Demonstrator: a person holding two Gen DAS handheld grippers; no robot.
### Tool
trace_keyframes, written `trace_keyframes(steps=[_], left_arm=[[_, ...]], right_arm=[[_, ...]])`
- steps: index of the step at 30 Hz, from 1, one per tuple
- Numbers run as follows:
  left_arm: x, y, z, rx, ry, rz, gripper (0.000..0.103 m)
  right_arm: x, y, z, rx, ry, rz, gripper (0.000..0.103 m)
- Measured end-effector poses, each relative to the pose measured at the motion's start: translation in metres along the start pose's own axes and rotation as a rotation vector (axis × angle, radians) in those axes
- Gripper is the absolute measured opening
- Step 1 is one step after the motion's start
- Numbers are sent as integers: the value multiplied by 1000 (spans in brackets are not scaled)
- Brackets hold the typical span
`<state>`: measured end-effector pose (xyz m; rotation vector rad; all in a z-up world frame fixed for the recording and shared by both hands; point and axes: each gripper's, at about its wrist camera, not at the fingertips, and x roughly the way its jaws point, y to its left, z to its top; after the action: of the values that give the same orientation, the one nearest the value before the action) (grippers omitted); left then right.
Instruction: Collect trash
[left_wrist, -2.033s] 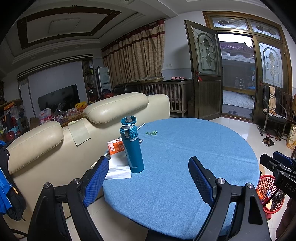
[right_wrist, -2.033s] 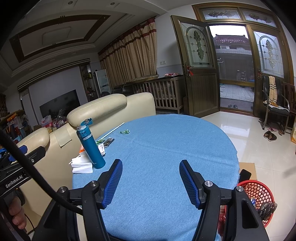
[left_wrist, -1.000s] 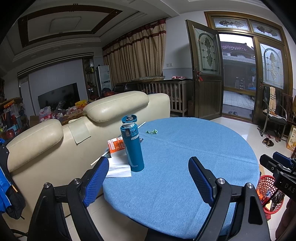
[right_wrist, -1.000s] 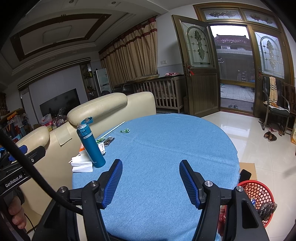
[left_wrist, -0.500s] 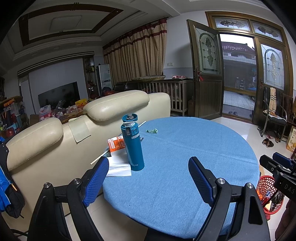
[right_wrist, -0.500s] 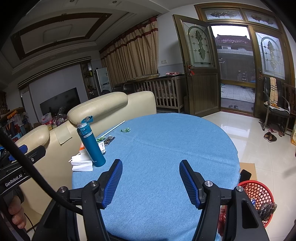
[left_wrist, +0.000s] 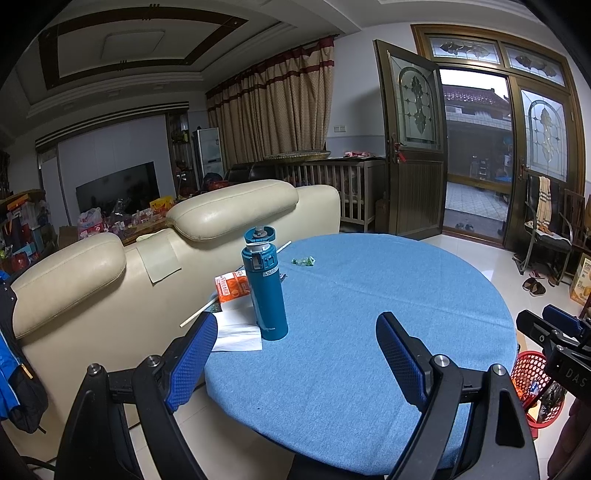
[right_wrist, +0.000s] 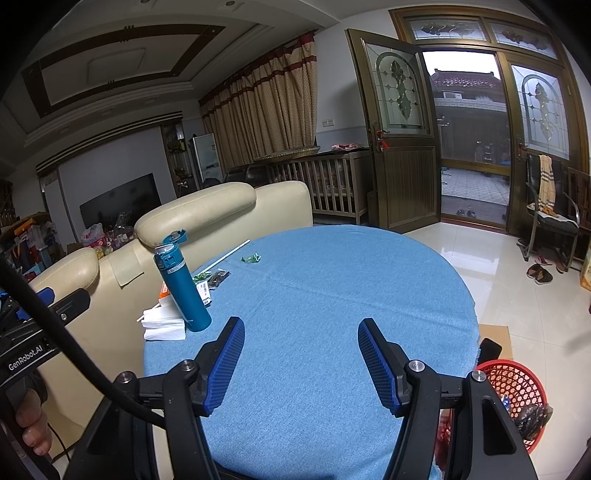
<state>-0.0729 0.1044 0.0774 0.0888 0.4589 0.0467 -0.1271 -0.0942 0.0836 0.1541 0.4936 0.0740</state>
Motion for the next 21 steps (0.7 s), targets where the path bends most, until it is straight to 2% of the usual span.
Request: trace_keyframes(steps=[21], left_arm=[[13,-13,4,-8,22,-22,88]], right_arm=[[12,-16,-1,9,25,-22,68]])
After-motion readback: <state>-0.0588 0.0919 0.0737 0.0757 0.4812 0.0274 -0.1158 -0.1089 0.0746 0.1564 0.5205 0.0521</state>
